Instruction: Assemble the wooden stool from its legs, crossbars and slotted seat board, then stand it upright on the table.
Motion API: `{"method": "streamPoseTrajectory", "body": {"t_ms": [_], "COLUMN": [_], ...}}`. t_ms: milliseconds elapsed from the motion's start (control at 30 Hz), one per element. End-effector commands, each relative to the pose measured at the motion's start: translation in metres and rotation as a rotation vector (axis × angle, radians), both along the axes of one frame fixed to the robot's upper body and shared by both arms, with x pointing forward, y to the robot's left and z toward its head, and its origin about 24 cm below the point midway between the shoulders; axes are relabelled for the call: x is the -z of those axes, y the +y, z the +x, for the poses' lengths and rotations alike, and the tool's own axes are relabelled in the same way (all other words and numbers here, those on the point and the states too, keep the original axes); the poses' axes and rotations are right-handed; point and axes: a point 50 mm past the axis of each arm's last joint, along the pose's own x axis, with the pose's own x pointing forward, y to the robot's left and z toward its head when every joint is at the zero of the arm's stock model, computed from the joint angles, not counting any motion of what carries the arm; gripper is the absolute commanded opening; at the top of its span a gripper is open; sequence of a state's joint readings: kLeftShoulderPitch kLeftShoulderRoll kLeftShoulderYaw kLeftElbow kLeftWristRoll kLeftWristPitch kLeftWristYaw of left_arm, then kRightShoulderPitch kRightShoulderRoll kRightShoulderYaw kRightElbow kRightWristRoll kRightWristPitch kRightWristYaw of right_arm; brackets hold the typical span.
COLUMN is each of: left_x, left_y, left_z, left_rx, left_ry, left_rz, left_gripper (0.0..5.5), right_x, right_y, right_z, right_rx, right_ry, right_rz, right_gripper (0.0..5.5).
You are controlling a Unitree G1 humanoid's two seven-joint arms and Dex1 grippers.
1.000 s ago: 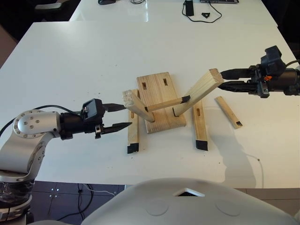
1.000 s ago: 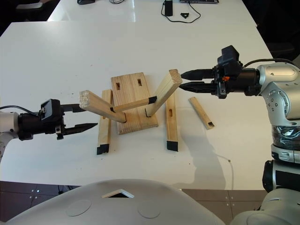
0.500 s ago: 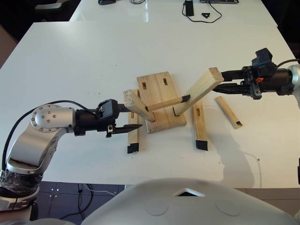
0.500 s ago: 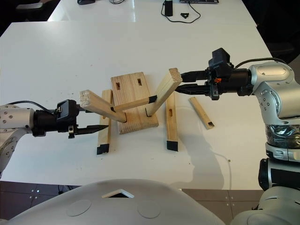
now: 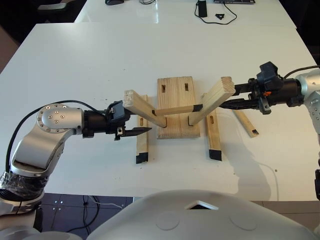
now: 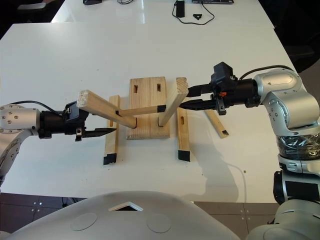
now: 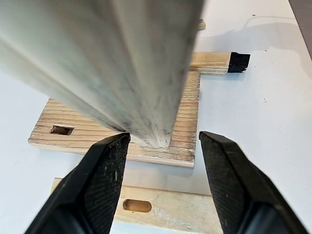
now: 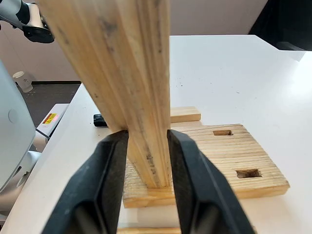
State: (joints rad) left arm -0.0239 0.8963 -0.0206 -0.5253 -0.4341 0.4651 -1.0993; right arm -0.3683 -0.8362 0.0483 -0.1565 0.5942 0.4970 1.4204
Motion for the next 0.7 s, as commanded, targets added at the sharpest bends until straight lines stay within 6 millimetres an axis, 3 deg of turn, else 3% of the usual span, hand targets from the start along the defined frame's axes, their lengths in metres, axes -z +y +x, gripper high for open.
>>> {"method": "streamPoseTrajectory", "body": {"t_ms": [33, 700], "left_x": [-0.015, -0.012], "left_y": [-0.025, -0.055], "left_z": [-0.003, -0.006], "left_rx": [0.145, 0.306], "left_ry": [-0.062, -0.107], "left_rz": [-0.085, -0.034], "left_gripper": [2.64, 2.64], "right_x": [0.008, 0.022], "right_y": [0.021, 0.047], "right_z": [-0.002, 0.001], "right_rx": [-0.07, -0.108], "right_ry": [-0.008, 0.002], "right_rz": [0.022, 0.041], "right_gripper": [1.47, 1.47]}}
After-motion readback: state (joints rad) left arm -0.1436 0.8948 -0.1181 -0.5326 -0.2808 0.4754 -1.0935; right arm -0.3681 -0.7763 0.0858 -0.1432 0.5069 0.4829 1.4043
